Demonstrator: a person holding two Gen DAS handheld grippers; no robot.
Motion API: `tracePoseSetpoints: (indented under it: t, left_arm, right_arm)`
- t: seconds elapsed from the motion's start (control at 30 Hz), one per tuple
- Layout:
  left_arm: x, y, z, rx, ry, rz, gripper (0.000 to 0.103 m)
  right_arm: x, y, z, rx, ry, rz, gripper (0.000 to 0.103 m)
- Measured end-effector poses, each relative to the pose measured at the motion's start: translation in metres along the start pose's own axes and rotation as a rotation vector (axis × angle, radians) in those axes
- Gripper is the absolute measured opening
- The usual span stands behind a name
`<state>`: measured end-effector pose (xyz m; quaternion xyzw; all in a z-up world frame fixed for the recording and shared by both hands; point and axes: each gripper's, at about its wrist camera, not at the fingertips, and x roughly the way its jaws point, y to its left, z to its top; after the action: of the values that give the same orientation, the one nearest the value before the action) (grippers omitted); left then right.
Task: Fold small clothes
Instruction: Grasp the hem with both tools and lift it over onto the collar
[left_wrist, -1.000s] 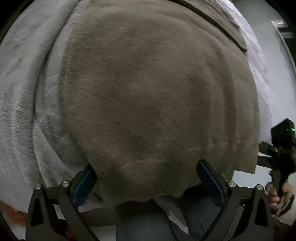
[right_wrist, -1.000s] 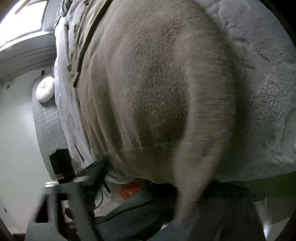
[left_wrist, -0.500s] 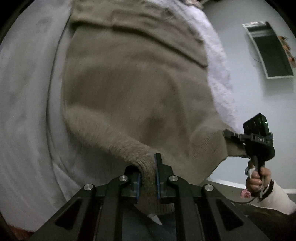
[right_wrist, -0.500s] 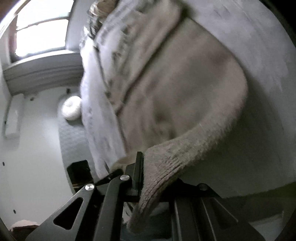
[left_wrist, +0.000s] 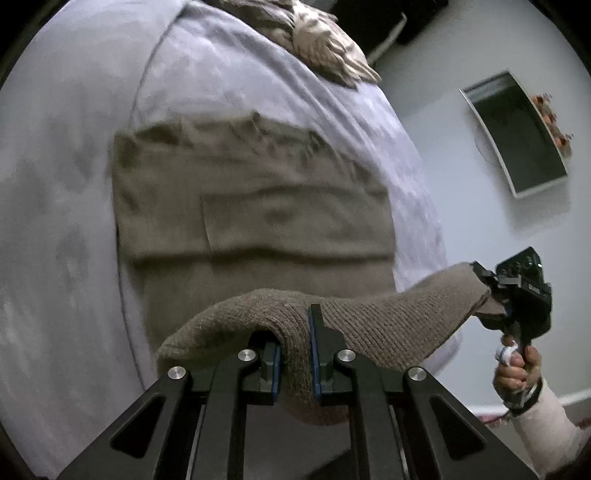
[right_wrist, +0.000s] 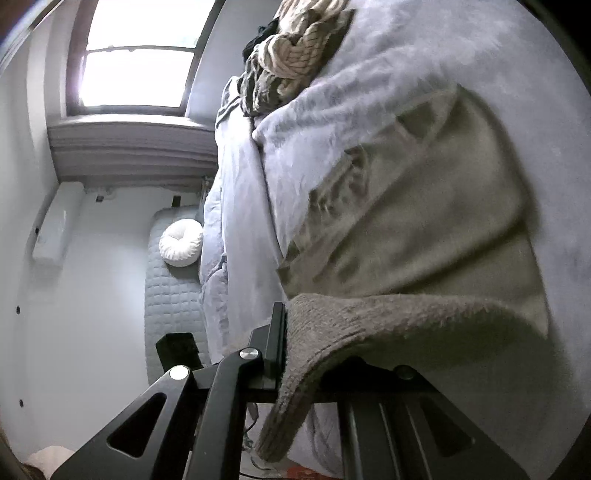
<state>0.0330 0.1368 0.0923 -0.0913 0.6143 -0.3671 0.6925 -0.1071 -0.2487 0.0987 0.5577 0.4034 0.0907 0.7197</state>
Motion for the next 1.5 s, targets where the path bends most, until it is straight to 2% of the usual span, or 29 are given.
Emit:
tracePoseSetpoints:
  t: [0.1, 0.17, 0.33, 0.4, 0.5, 0.67, 0.7, 0.8, 0.83, 0.87, 0.93, 1.13, 1.3, 1.37, 1.43, 1.5]
  left_arm:
    - [0.005, 0.003, 0.025, -0.048, -0.057, 0.045, 0.013]
    - [0.007, 0.007, 0.044, -0.086, -0.097, 0.048, 0.013]
    - [0.035, 0.022, 0.086, -0.127, -0.164, 0.11, 0.013]
    - [0.051, 0.033, 0.098, -0.144, -0.176, 0.143, 0.013]
    - [0.082, 0.05, 0.11, -0.182, -0.147, 0.221, 0.014]
    - [0.114, 0.076, 0.115, -0.242, -0.097, 0.256, 0.014]
    - [0.116, 0.08, 0.116, -0.247, -0.096, 0.258, 0.019]
    - [0.111, 0.082, 0.117, -0.265, -0.102, 0.244, 0.021]
    - [0.106, 0.081, 0.117, -0.272, -0.114, 0.233, 0.021]
    - [0.1, 0.078, 0.118, -0.271, -0.13, 0.225, 0.021]
    - [0.092, 0.07, 0.118, -0.259, -0.148, 0.222, 0.021]
    - [0.084, 0.041, 0.122, -0.129, -0.155, 0.284, 0.021]
    - [0.085, 0.043, 0.115, -0.104, -0.146, 0.304, 0.021]
    - [0.087, 0.045, 0.11, -0.097, -0.129, 0.314, 0.035]
    - [0.086, 0.044, 0.106, -0.081, -0.134, 0.401, 0.095]
    - [0.08, 0.038, 0.105, -0.035, -0.178, 0.514, 0.098]
  right_arm:
    - [0.015, -0.002, 0.043, -0.018, 0.036, -0.009, 0.008]
    - [0.034, -0.008, 0.077, -0.016, 0.057, -0.019, 0.008]
    - [0.08, -0.044, 0.124, 0.017, 0.111, -0.058, 0.008]
    - [0.099, -0.065, 0.136, 0.05, 0.127, -0.073, 0.008]
    - [0.117, -0.093, 0.14, 0.089, 0.142, -0.076, 0.011]
    - [0.13, -0.114, 0.143, 0.096, 0.129, -0.054, 0.013]
    - [0.129, -0.115, 0.144, 0.1, 0.122, -0.055, 0.014]
    - [0.12, -0.111, 0.147, 0.106, 0.083, -0.07, 0.021]
    - [0.115, -0.107, 0.148, 0.095, 0.067, -0.068, 0.03]
    - [0.11, -0.101, 0.15, 0.079, 0.052, -0.071, 0.048]
    - [0.099, -0.089, 0.155, 0.04, 0.017, -0.067, 0.074]
    - [0.078, -0.077, 0.159, 0.008, -0.037, -0.077, 0.074]
    - [0.07, -0.092, 0.141, 0.073, -0.032, -0.032, 0.074]
    - [0.071, -0.1, 0.135, 0.123, -0.005, 0.023, 0.074]
    - [0.079, -0.105, 0.137, 0.165, 0.031, 0.099, 0.074]
    - [0.082, -0.1, 0.143, 0.16, 0.017, 0.114, 0.074]
